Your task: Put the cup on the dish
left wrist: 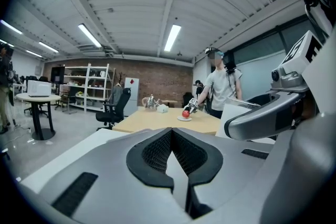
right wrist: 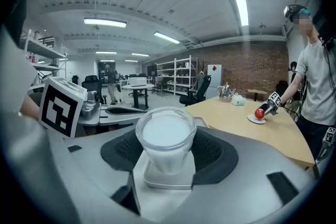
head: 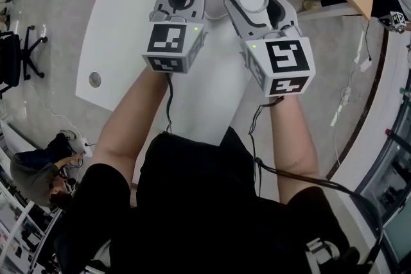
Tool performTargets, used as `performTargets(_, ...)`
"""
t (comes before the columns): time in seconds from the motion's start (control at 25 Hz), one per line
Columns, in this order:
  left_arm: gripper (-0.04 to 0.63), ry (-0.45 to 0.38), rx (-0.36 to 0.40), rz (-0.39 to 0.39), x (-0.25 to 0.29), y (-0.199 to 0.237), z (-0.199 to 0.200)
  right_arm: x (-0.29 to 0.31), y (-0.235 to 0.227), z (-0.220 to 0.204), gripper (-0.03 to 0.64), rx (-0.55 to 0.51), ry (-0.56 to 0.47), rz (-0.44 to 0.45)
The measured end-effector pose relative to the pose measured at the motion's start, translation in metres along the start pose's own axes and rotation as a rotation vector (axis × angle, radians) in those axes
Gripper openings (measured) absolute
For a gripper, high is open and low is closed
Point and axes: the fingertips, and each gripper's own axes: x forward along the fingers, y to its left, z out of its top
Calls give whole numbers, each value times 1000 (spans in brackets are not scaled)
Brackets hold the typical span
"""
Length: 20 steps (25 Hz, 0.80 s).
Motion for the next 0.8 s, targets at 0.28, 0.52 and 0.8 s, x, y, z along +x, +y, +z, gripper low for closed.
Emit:
performTargets(0.28, 6, -13, 41, 2, 27, 25, -28, 37, -9, -24, 237, -10, 7, -13)
performTargets(0.52, 6, -15, 52, 4, 44, 39, -46, 68, -12, -35, 238, -17, 7, -17)
performTargets(0.8, 6, -28, 70, -9, 61, 44, -57, 91, -17, -48, 237, -18, 15, -32)
